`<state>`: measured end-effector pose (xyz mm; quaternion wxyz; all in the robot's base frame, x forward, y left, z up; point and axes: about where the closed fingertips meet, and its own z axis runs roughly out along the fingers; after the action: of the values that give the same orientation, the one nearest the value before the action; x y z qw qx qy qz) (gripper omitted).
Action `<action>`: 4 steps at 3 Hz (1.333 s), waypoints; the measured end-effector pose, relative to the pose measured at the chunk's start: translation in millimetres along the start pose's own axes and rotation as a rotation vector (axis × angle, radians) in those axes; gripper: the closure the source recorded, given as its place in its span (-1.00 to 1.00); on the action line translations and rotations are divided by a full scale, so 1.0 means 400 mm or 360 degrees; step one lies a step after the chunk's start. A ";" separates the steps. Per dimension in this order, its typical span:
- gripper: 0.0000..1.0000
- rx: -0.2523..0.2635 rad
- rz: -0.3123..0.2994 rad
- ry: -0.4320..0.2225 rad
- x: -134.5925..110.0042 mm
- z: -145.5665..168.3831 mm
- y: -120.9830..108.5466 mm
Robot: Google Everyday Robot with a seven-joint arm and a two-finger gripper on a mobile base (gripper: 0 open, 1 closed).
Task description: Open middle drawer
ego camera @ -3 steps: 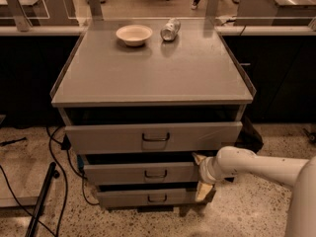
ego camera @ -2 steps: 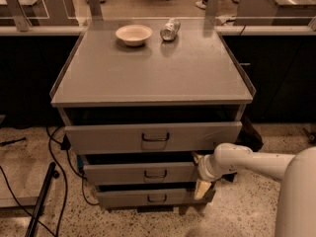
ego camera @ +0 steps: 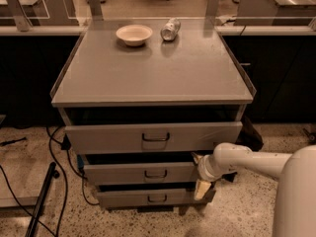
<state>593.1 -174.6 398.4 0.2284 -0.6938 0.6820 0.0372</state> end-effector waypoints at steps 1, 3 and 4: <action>-1.00 -0.0045 0.0022 0.0019 0.006 0.008 0.004; -1.00 -0.0152 0.0083 0.0040 0.019 0.009 0.014; -1.00 -0.0222 0.0118 0.0039 0.025 0.005 0.030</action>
Offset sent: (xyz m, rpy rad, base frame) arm 0.0007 -0.0053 -0.0073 -0.0283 0.0944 -0.0172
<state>582.6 -182.8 389.8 0.1696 -0.6826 0.7058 0.0846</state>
